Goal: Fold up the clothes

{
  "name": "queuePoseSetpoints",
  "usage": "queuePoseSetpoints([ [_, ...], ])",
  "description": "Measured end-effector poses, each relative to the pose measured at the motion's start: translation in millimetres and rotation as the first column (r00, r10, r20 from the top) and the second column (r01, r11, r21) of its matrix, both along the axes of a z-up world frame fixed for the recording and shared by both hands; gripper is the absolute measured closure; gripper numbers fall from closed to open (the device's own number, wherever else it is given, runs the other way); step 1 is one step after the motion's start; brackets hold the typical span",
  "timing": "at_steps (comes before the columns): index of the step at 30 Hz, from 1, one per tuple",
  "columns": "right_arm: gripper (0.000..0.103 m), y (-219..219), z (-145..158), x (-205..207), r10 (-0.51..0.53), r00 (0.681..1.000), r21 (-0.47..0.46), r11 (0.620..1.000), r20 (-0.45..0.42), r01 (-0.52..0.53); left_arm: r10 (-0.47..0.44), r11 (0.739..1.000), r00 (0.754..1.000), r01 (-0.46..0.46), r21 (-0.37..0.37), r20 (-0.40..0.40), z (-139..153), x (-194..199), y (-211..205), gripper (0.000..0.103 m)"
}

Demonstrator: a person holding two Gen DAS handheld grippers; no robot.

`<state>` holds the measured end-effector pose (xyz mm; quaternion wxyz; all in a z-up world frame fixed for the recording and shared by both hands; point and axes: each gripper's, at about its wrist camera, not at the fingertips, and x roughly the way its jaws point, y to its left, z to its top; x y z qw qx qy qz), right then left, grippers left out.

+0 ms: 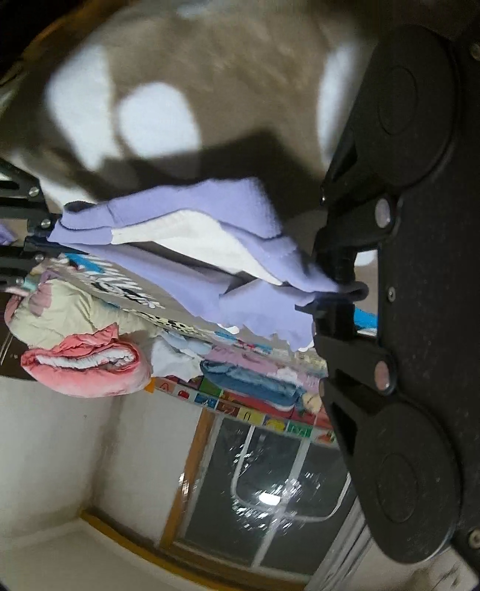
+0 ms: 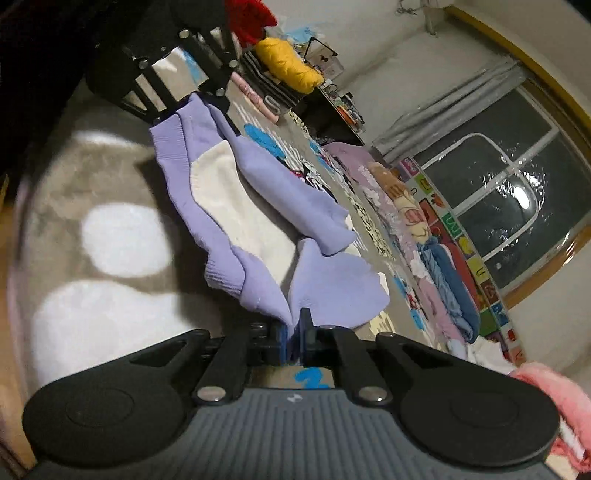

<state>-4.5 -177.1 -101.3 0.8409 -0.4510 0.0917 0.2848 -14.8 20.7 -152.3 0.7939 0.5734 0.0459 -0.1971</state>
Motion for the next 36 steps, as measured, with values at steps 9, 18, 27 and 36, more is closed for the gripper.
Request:
queuePoseSetpoints([
  [9, 0.095, -20.2, 63.8, 21.4, 0.002, 0.989, 0.176, 0.984, -0.149, 0.025, -0.007, 0.971, 0.966, -0.056, -0.234, -0.258, 69.7, 47.2, 13.7, 0.097],
  [18, 0.095, -60.6, 106.0, 115.6, 0.046, 0.938, 0.447, 0.886, -0.342, 0.120, -0.121, 0.801, 0.858, -0.213, -0.560, -0.500, 121.4, 149.1, 43.7, 0.096],
  [27, 0.094, -93.1, 91.8, 212.7, 0.124, 0.813, 0.644, 0.682, -0.569, 0.347, -0.305, 0.507, 0.694, -0.462, -0.728, -0.652, 109.0, 231.1, 79.7, 0.096],
  [36, 0.094, -113.8, 42.8, 282.5, 0.212, 0.655, 0.660, 0.488, -0.725, 0.572, -0.440, 0.273, 0.572, -0.649, -0.710, -0.692, 78.1, 290.9, 100.3, 0.096],
])
